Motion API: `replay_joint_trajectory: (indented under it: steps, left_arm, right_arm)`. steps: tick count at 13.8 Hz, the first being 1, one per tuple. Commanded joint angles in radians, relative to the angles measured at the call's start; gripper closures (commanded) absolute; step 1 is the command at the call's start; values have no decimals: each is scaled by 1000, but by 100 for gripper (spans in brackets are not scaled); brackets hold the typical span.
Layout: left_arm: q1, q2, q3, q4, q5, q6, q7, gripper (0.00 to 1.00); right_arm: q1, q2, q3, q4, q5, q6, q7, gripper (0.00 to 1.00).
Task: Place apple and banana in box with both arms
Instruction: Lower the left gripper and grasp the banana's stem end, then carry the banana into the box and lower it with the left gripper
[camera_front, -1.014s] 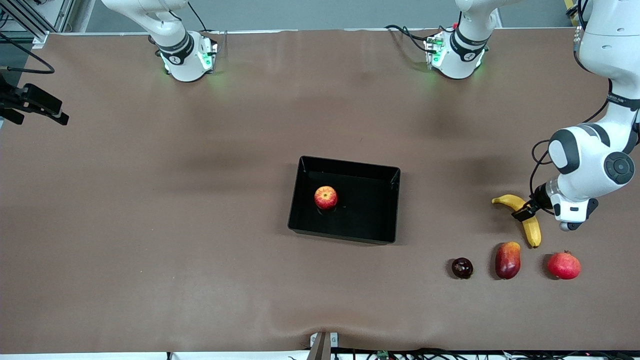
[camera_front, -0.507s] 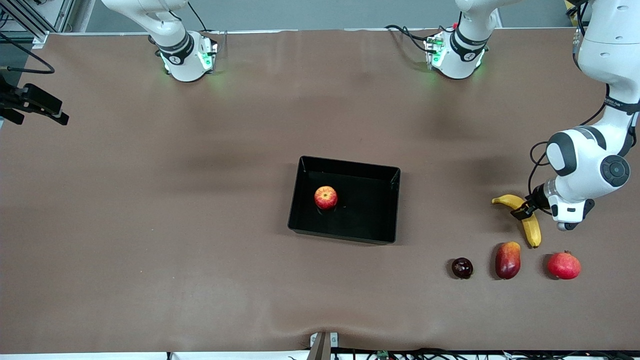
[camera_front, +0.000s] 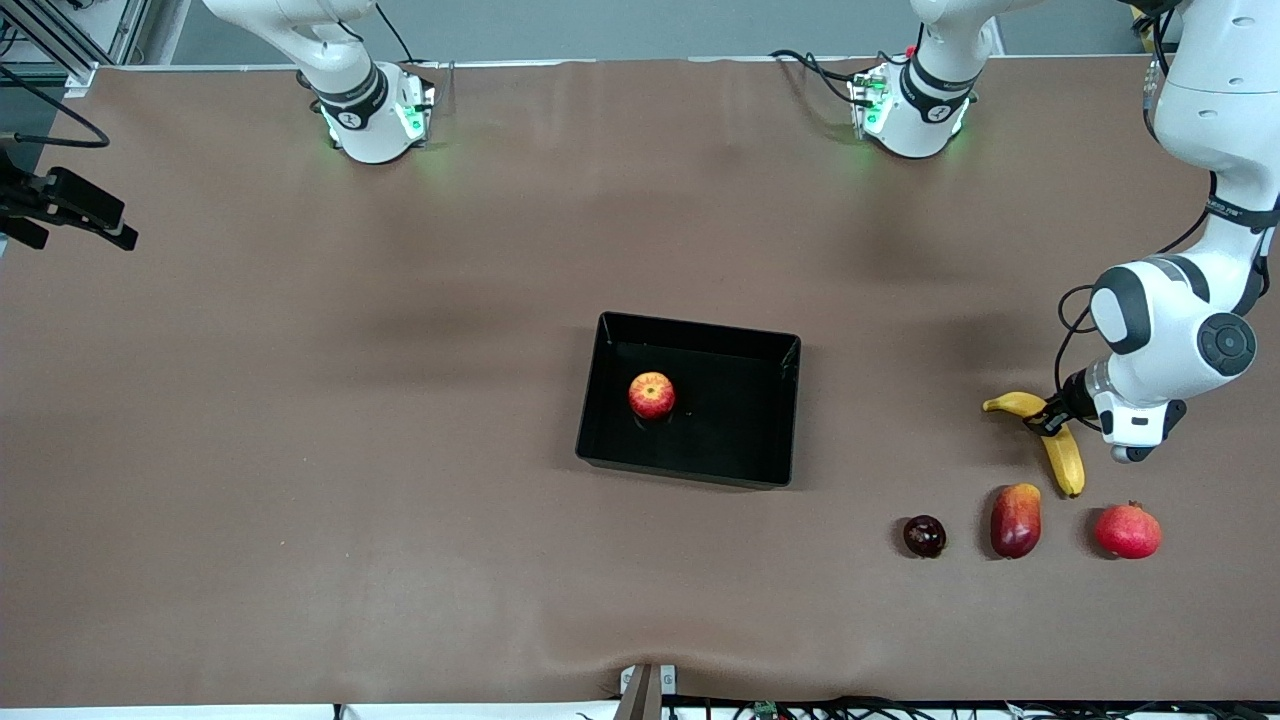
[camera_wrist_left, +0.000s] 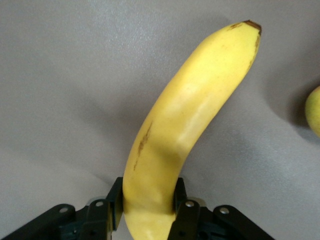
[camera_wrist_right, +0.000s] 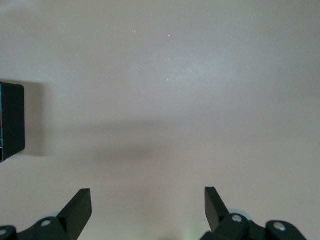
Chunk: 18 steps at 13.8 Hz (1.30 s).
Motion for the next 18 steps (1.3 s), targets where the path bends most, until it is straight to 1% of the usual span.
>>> replay_joint_trajectory:
  steps: [1,3,5,7,8,10,13,14,18]
  left_arm:
    - [6,-37,-5,9,46,-46,1,100]
    - [6,-86,-9,18,71,-107,1,100]
    - [-2,-140,-21,42,71,-205,8,100]
    - [-3,-203,-84,58,71,-300,2,100]
    - [-3,-238,-104,65,71,-343,3,100]
    - [-3,-271,-190,108,71,-432,-18,100]
    - [-10,-257,-329,212,71,-538,-119,100]
    - [-35,-248,-362,232,71,-552,-170,100]
    - [-238,-159,-367,363,75,-569,-278,100]
  right_arm:
    - [-17,-5,14,2,-6,-8,7,0]
    - [-17,-5,14,2,-6,-8,7,0]
    - [-17,-5,14,2,-6,-8,7,0]
    - [-17,-5,14,2,-6,-8,7,0]
    - [-17,-5,14,2,-6,-8,7,0]
    - [-17,-5,14,2,-6,-8,7,0]
    - [-17,-5,14,2,-6,-6,7,0]
    - [-17,-5,14,2,-6,-6,7,0]
    - [-17,-5,16,2,-6,-6,7,0]
